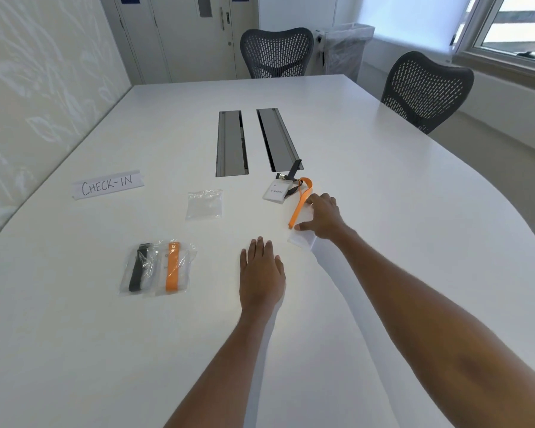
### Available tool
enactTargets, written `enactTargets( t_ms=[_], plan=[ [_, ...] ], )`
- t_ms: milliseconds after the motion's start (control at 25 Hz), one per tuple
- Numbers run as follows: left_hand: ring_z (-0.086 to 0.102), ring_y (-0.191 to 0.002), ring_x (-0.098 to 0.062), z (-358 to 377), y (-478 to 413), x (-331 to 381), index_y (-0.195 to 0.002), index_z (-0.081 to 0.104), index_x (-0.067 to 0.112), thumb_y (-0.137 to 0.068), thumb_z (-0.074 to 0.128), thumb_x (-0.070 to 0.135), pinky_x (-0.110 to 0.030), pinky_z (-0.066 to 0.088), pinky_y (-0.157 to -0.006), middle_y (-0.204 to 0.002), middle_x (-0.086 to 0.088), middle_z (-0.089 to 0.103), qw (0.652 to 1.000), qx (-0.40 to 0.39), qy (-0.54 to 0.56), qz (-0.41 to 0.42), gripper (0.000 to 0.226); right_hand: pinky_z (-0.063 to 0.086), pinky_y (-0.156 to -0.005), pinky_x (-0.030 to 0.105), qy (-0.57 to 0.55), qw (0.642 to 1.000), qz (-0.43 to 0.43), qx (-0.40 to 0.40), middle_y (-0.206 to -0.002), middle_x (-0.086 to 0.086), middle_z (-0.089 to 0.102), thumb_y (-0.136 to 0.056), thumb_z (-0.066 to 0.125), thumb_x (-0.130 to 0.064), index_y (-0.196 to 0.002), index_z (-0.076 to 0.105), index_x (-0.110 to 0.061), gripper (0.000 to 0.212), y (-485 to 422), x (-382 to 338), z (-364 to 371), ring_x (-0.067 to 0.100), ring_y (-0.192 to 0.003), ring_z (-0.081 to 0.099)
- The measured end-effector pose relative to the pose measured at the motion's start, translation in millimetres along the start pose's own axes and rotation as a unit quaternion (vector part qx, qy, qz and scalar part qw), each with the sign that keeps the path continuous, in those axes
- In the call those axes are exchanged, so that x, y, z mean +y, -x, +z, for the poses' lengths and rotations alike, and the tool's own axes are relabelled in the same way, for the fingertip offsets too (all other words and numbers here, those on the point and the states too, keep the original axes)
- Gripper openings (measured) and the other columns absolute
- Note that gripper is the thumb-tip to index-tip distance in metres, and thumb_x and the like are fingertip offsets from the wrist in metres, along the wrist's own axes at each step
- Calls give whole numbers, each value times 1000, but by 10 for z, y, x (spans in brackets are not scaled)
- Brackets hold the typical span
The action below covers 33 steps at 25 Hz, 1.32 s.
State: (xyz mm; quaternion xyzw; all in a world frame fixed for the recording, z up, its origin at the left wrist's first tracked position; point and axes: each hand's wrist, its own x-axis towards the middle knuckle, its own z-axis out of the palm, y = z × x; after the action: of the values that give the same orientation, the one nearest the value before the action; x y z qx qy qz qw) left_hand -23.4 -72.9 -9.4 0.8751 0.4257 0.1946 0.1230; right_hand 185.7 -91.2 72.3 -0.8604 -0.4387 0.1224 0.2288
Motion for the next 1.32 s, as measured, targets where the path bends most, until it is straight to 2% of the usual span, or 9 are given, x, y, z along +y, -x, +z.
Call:
enactTargets(
  t_ms=[160,320,520,640,720,880,1080,1200,1320],
  plan=[
    [42,-150,-25,-62,10,-7,-145,54,12,-108,38,33,-45,25,-127,-153,-8,57,999,16,50,11,46,39,-100,39,-43,998,-35,23,-123,9,52,-73,93,-39,-129,55,-13,72,453,-23,105,27,-116,45],
    [65,-122,-20,-168,74,-54,-136,65,18,-106,40,43,-40,49,-108,-131,1,72,975,40,214,43,46,38,-97,39,-62,994,-72,50,-119,6,53,-74,92,-40,-126,55,-14,69,766,-102,184,26,-111,44],
    [68,-97,0,-321,197,-75,-115,72,22,-101,66,25,-19,53,-86,-105,14,75,925,13,378,35,15,38,-91,35,-107,985,-122,63,-110,-5,51,-84,85,-36,-116,56,-16,48,1035,-258,197,17,-101,41],
    [69,-82,-9,-361,243,-143,-101,72,23,-97,71,24,-29,55,-76,-88,10,75,915,-12,404,15,4,41,-84,33,-161,977,-133,42,-106,-2,61,-88,82,-32,-105,57,-22,32,1068,-267,165,20,-97,52],
    [70,-83,-16,-381,261,-182,-99,71,24,-98,69,29,-36,56,-78,-89,7,76,898,-23,440,-11,5,44,-81,27,-218,967,-122,42,-104,0,69,-93,78,-25,-101,62,-17,20,1061,-257,129,19,-94,59],
    [68,-85,-20,-429,339,-194,-103,71,15,-101,65,18,-38,52,-77,-95,-3,77,822,-18,559,-104,8,45,-84,20,-304,949,-76,34,-110,2,74,-99,63,-6,-110,71,-8,14,1045,-263,91,8,-93,65],
    [68,-96,-23,-588,480,-252,-105,69,5,-102,61,9,-33,54,-85,-103,-11,73,681,-76,710,-162,9,46,-87,5,-318,941,-91,-75,-133,2,67,-88,40,20,-135,62,-12,61,1113,-301,163,9,-123,61],
    [71,-101,-24,-700,559,-317,-107,68,4,-101,59,3,-31,59,-88,-108,-15,72,623,-109,752,-183,11,51,-87,10,-301,942,-109,-100,-126,1,72,-98,56,6,-131,67,-12,39,1208,-298,315,9,-110,67],
    [70,-107,-25,-764,647,-386,-121,68,1,-98,64,4,-31,59,-91,-117,-17,72,610,-145,758,-180,23,52,-84,27,-312,942,-92,-82,-107,10,77,-101,60,-3,-108,73,-8,15,1271,-284,455,12,-89,68]
  ],
)
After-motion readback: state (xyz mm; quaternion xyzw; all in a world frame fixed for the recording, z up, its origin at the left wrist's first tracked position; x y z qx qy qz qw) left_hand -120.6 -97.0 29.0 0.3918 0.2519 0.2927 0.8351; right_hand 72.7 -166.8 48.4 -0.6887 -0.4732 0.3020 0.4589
